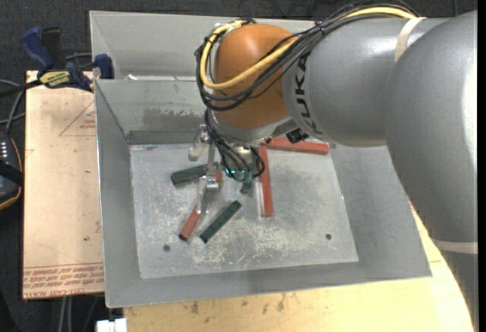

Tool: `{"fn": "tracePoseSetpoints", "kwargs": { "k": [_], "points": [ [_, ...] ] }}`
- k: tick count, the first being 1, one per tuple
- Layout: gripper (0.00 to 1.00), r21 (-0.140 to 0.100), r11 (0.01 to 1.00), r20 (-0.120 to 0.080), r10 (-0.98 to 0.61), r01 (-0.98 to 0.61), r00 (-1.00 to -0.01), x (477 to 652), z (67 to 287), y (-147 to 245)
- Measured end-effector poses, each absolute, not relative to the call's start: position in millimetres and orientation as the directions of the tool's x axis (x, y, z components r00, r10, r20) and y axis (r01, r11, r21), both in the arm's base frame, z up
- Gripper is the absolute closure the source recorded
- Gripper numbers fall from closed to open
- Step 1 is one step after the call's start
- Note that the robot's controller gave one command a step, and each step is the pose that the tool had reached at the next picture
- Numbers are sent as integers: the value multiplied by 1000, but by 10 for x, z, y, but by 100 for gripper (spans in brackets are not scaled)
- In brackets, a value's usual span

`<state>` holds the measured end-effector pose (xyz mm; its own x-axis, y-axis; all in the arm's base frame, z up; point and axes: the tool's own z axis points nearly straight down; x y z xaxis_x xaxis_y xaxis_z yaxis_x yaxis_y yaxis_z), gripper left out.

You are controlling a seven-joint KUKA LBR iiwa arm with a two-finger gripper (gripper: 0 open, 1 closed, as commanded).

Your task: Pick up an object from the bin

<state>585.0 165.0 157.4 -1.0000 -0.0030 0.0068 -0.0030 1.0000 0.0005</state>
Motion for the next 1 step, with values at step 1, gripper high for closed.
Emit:
{"fn": "tracePoseSetpoints", "kwargs": {
  "k": [1],
  "points": [
    [0,2,1000,-1,0,0,-1000,5871,1617,1644]
  ]
}}
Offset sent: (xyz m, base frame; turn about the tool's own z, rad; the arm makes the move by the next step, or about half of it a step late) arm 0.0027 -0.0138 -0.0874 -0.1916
